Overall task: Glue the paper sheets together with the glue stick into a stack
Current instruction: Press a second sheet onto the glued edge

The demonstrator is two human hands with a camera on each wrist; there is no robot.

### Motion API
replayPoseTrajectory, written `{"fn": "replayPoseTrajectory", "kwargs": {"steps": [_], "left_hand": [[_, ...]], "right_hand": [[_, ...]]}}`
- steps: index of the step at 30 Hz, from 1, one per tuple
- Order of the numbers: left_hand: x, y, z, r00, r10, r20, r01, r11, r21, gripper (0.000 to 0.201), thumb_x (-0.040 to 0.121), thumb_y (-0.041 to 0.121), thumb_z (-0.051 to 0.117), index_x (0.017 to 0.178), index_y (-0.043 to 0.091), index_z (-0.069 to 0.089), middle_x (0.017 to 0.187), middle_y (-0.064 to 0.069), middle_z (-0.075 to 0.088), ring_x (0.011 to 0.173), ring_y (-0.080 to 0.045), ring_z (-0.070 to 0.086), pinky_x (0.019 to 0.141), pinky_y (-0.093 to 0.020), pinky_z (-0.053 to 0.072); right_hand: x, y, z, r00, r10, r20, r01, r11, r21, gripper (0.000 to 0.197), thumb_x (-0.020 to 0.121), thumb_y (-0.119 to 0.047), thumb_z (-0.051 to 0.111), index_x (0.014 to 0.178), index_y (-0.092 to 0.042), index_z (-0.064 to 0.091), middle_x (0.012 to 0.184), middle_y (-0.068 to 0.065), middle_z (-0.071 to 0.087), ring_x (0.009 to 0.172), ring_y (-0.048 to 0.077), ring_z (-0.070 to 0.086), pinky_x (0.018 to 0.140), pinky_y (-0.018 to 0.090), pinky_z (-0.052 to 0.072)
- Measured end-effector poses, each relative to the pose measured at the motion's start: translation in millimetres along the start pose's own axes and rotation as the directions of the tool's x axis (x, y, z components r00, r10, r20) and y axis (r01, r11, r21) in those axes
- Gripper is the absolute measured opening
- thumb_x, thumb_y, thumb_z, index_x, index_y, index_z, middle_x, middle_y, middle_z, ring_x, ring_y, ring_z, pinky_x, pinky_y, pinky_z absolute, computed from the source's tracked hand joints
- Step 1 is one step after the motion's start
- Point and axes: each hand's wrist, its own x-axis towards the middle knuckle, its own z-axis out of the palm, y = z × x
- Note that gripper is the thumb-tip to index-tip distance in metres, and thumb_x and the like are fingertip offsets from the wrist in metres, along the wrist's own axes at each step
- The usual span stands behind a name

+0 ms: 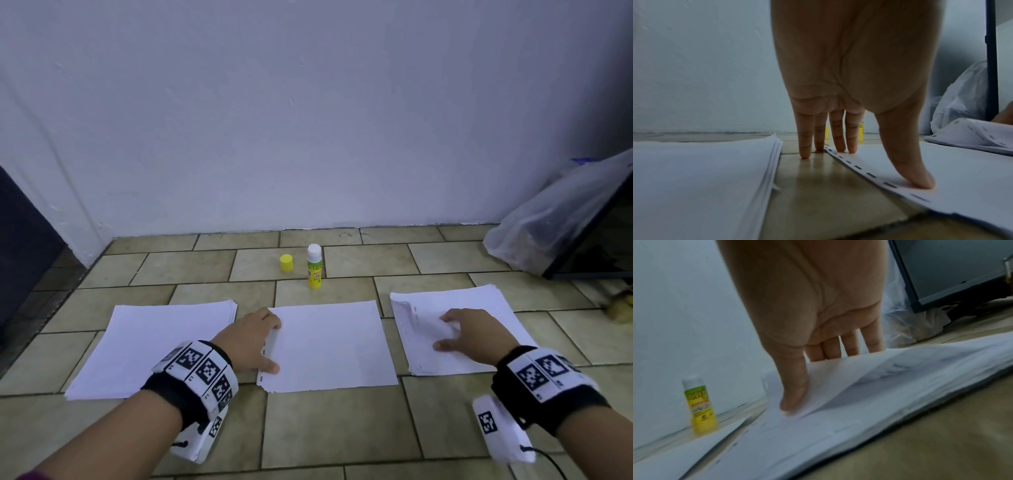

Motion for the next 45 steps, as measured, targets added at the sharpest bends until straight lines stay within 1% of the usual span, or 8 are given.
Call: {"fn": "replayPoseTrajectory", "kwargs": {"steps": [3,11,16,20,25,29,32,45], "left_hand": [[0.2,-0.6,-0.5,1.0,0.008,0.008,-0.008,1.0,-0.008,0.075,0.077,0.042,0.075,0.138,0.02,0.037,0.137,0.01,0.033,0.119,-0.01,0.043,0.096,-0.024,0.04],[1.3,-4.0,-3.9,0.998,-0.001,0.068,0.003,1.0,-0.031,0.085,0.076,0.043,0.077,0.143,0.02,0.032,0.141,0.012,0.028,0.124,-0.009,0.04,0.101,-0.024,0.039],[0.7,-1.0,-4.0,0.999,0.022,0.041,-0.024,0.999,0.043,0.086,0.074,0.039,0.078,0.143,0.02,0.031,0.141,0.011,0.027,0.125,-0.009,0.039,0.098,-0.025,0.042],[-2.1,-1.4,-2.1,0.999,0.027,0.034,-0.027,0.999,0.023,0.085,0.074,0.039,0.077,0.143,0.019,0.031,0.139,0.008,0.029,0.125,-0.011,0.038,0.099,-0.027,0.041],[-4.5,-2.6,1.1,1.0,0.022,0.017,-0.023,0.999,0.023,0.073,0.074,0.04,0.075,0.133,0.017,0.038,0.132,0.007,0.033,0.118,-0.012,0.039,0.093,-0.026,0.042],[-5.8,-4.3,3.7,1.0,0.022,0.005,-0.022,1.0,0.013,0.075,0.073,0.042,0.076,0.134,0.017,0.039,0.144,0.006,0.022,0.126,-0.014,0.037,0.098,-0.029,0.043],[-7.3,-4.5,3.8,1.0,0.019,-0.007,-0.019,1.0,0.014,0.08,0.075,0.041,0.075,0.14,0.018,0.036,0.153,0.006,0.004,0.136,-0.016,0.03,0.104,-0.031,0.041],[-5.0,-6.6,4.1,1.0,0.007,0.014,-0.008,0.999,0.034,0.091,0.078,0.044,0.073,0.15,0.019,0.024,0.157,0.005,0.013,0.142,-0.013,0.023,0.111,-0.03,0.032]], "right_hand": [[2.5,4.4,-11.4,0.991,0.01,-0.136,0.005,0.994,0.113,0.029,0.09,-0.035,0.062,0.071,-0.015,0.054,0.069,-0.004,0.055,0.071,0.017,0.053,0.056,0.019,0.031],[-33.9,-31.3,-69.0,0.804,0.098,-0.586,0.094,0.953,0.288,0.019,0.086,-0.014,0.055,0.071,-0.004,0.053,0.055,0.002,0.046,0.05,0.015,0.041,0.047,0.026,0.026],[-61.9,-120.4,-39.9,0.923,-0.183,-0.338,0.277,0.926,0.257,0.027,0.087,-0.037,0.059,0.068,-0.021,0.047,0.062,-0.006,0.048,0.066,0.024,0.047,0.057,0.033,0.028],[-39.7,-161.8,15.6,0.942,-0.322,-0.096,0.331,0.937,0.108,0.042,0.089,-0.054,0.048,0.109,-0.018,0.057,0.104,0.004,0.064,0.102,0.026,0.056,0.079,0.033,0.04],[-17.7,-181.1,48.8,0.943,-0.323,0.078,0.303,0.932,0.199,0.05,0.091,-0.058,0.04,0.11,-0.012,0.053,0.112,0.011,0.06,0.107,0.031,0.052,0.093,0.045,0.042],[-15.2,-184.2,55.7,0.935,-0.343,0.089,0.318,0.923,0.218,0.044,0.093,-0.055,0.039,0.1,-0.012,0.049,0.109,0.014,0.059,0.106,0.033,0.049,0.091,0.047,0.043],[-16.7,-183.0,54.4,0.935,-0.342,0.093,0.317,0.925,0.209,0.05,0.094,-0.054,0.04,0.115,-0.01,0.051,0.115,0.013,0.058,0.111,0.031,0.045,0.093,0.047,0.042],[-9.3,-173.1,56.9,0.941,-0.335,0.051,0.318,0.924,0.212,0.059,0.087,-0.063,0.045,0.127,-0.02,0.053,0.122,0.002,0.059,0.115,0.023,0.046,0.096,0.045,0.041]]}}
